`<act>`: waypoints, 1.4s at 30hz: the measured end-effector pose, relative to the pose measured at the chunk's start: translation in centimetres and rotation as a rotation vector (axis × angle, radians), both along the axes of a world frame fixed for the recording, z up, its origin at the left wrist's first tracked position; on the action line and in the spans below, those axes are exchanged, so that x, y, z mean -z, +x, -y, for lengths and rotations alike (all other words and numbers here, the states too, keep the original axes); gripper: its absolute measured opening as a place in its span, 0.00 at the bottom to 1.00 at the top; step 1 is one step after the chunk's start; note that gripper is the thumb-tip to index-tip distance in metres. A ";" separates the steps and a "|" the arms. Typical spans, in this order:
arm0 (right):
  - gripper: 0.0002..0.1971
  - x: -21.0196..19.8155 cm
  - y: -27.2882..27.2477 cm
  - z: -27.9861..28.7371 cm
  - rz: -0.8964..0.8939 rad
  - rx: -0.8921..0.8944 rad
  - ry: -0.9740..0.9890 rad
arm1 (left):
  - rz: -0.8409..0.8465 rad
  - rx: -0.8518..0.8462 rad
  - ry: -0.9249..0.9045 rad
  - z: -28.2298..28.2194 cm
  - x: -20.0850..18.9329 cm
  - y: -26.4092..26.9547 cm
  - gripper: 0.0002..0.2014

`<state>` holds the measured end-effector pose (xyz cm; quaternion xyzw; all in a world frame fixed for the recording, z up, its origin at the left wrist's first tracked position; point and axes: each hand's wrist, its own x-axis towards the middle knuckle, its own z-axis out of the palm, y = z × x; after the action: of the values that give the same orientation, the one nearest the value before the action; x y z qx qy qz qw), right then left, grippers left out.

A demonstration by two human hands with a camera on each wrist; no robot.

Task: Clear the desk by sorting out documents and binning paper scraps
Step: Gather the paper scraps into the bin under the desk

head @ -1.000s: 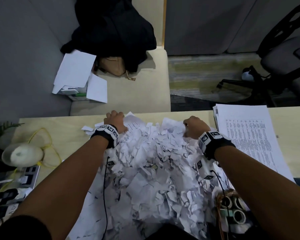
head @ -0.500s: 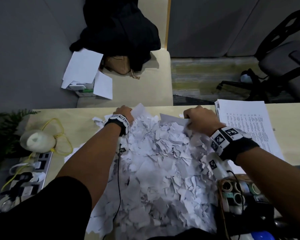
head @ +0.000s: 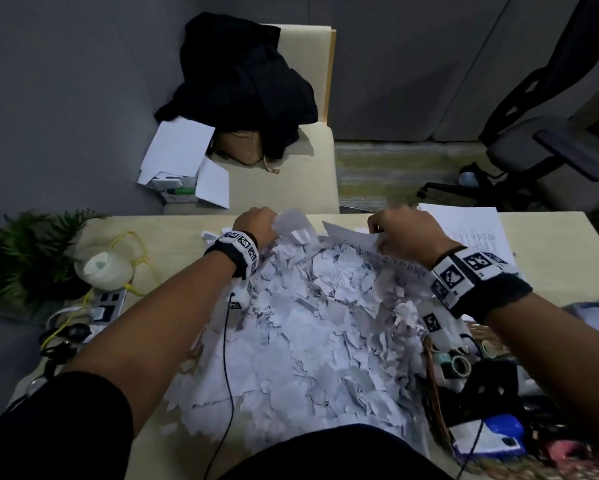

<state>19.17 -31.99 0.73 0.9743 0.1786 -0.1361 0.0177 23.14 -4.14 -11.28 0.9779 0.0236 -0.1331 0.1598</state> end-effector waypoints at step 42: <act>0.13 1.0 -1.6 -1.6 0.341 0.056 0.078 | -0.006 -0.101 -0.046 -2.4 4.6 -8.1 0.27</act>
<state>17.58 -30.40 -0.31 0.9878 0.1507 0.0379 0.0059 15.02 -1.77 -15.84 0.9711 0.0705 -0.1282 0.1887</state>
